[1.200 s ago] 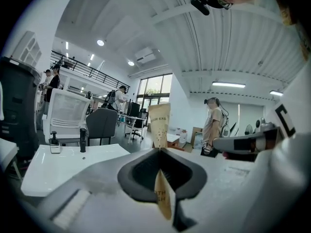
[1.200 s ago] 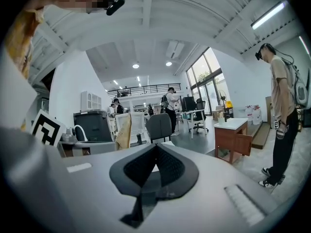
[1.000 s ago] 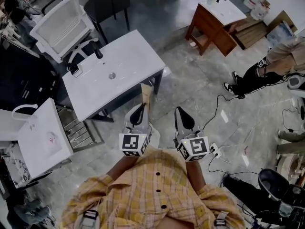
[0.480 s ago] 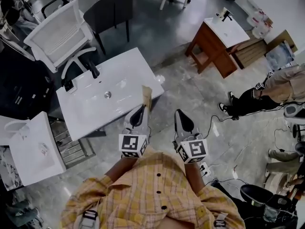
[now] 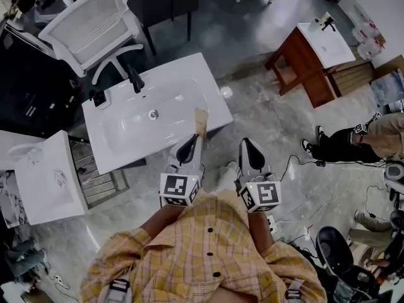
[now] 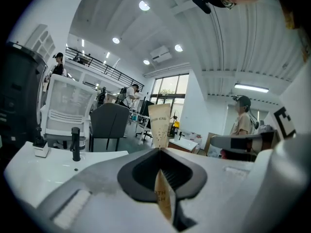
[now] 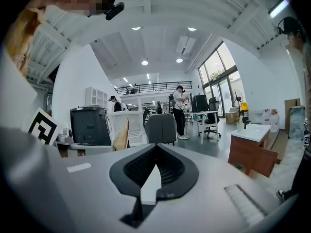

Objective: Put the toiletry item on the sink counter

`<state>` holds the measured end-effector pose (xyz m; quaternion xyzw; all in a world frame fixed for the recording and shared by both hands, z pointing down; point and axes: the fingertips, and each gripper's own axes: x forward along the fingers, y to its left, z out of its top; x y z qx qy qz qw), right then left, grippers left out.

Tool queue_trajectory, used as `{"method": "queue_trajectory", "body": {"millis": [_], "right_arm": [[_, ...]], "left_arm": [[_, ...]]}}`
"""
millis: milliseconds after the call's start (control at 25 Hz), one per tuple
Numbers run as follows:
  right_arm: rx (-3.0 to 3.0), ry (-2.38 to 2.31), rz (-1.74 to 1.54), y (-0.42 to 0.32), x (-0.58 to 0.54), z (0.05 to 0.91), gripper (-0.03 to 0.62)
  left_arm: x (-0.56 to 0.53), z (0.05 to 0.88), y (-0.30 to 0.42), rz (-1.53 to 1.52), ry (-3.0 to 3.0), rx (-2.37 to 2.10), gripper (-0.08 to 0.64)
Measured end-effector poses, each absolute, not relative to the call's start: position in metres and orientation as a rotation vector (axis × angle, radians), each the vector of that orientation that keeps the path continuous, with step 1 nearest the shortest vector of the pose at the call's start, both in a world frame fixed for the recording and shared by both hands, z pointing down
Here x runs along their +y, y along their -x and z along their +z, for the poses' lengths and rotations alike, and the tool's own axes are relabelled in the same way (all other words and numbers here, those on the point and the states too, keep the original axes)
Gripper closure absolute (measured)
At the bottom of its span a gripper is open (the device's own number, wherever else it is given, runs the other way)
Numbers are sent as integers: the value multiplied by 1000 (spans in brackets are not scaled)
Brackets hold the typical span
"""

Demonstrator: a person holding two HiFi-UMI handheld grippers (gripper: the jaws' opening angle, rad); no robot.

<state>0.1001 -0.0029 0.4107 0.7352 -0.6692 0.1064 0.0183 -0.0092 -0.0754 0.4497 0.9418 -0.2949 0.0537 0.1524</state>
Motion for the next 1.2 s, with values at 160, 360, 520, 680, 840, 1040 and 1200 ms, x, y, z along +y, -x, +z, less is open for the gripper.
{"method": "queue_trajectory", "body": {"millis": [160, 360, 520, 680, 840, 1040, 1200], "right_arm": [[-2139, -2218, 342, -102, -27, 414, 592], [-2205, -2150, 379, -123, -59, 422, 592], [-2260, -2074, 387, -146, -85, 423, 592], [-2310, -2005, 394, -169, -110, 425, 592], [-2362, -1932, 425, -187, -132, 436, 592], [-2419, -1840, 467, -198, -152, 453, 592], [-2449, -1792, 502, -210, -164, 466, 592]], "left_arm": [[-94, 455, 7, 171, -2663, -903, 557], [-117, 468, -11, 210, -2597, -962, 557], [-136, 478, -33, 240, -2529, -1011, 557], [-155, 486, -53, 268, -2472, -1069, 557], [-170, 500, -71, 306, -2405, -1118, 557], [-184, 523, -87, 373, -2310, -1156, 557], [-197, 538, -97, 397, -2245, -1198, 557]]}}
